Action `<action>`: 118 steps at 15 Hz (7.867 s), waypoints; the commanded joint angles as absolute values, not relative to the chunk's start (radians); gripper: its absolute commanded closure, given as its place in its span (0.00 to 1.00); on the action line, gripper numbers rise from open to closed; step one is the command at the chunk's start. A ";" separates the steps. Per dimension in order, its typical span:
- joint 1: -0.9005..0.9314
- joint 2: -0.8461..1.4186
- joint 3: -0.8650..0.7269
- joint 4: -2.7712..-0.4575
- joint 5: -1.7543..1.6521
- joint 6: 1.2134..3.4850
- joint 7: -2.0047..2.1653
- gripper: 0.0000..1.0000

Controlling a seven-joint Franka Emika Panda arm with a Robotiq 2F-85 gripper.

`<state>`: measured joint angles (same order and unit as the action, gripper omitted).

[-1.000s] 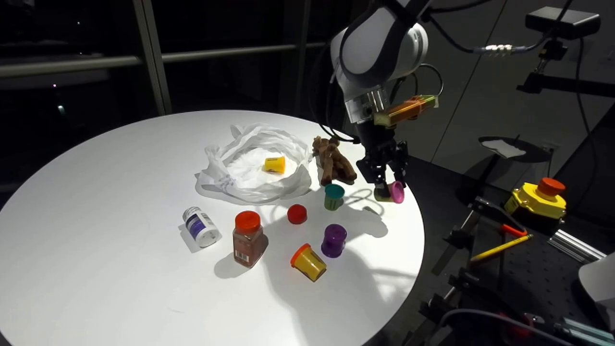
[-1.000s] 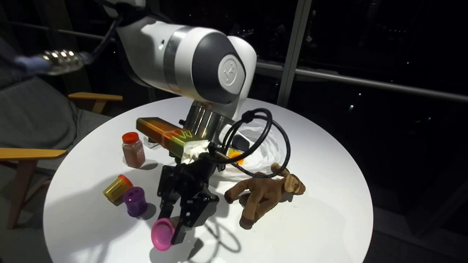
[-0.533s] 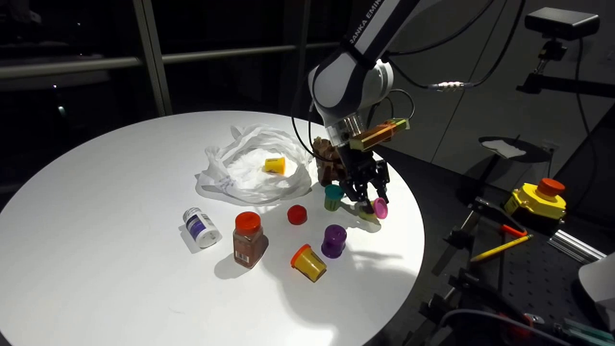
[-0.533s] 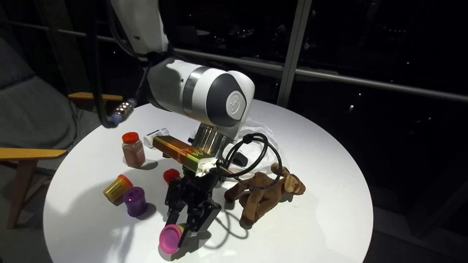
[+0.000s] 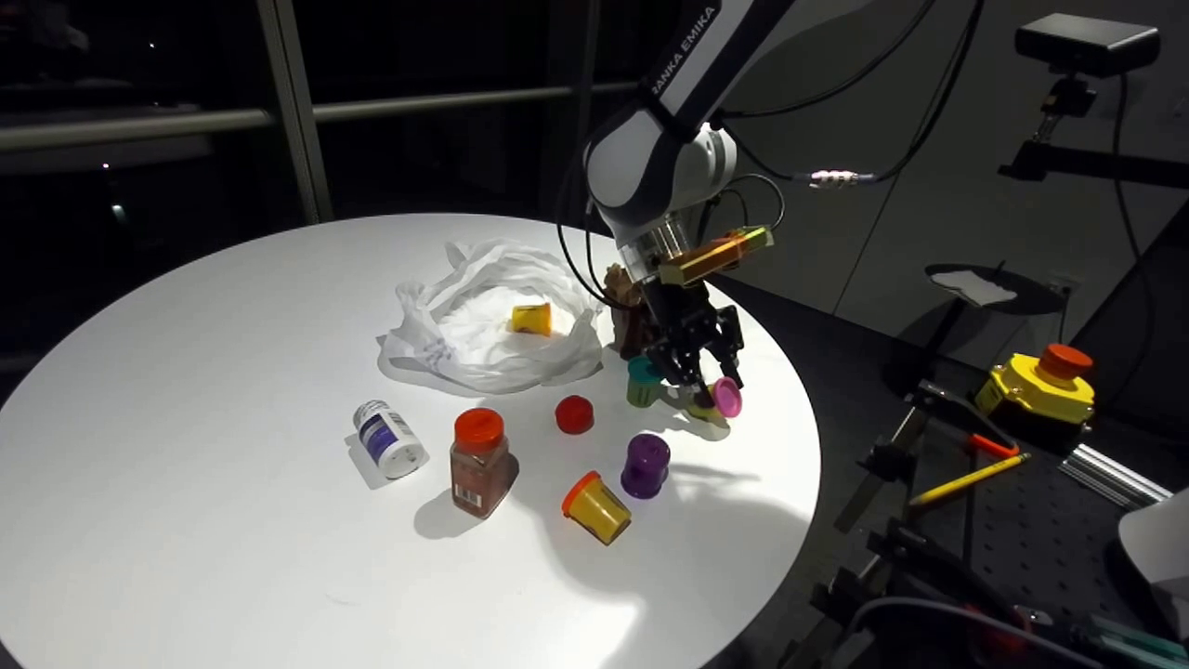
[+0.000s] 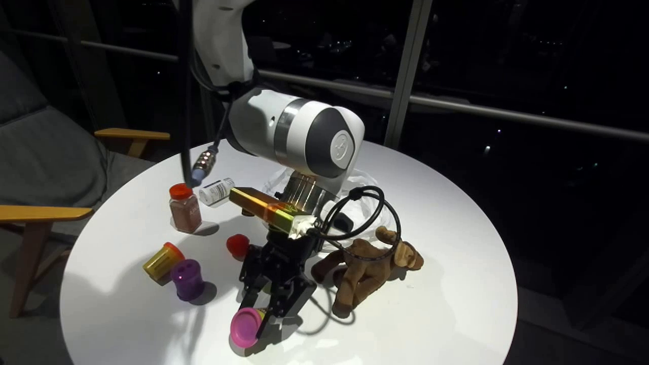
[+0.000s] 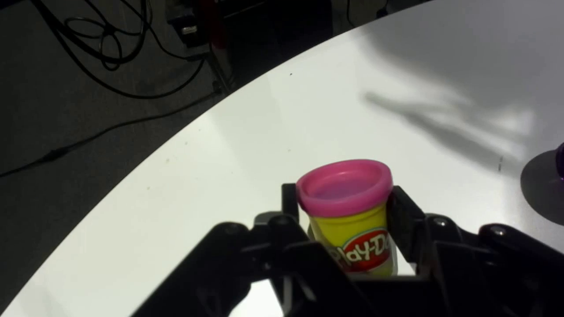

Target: Remove the objects in the plastic and put them on the table

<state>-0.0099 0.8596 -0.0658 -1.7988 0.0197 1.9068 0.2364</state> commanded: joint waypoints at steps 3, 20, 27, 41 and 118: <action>-0.026 0.892 -0.065 -1.713 0.053 1.859 0.231 0.09; 0.026 0.817 -0.013 -1.494 0.054 1.872 0.195 0.00; 0.097 0.965 -0.033 -1.344 -0.105 2.108 0.098 0.00; 0.079 1.201 -0.062 -1.049 -0.200 2.166 -0.043 0.00; -0.056 0.501 -0.116 -2.014 0.082 2.366 0.246 0.00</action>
<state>-0.0359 0.6562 -0.1620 -1.9779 0.0476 2.5127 0.3100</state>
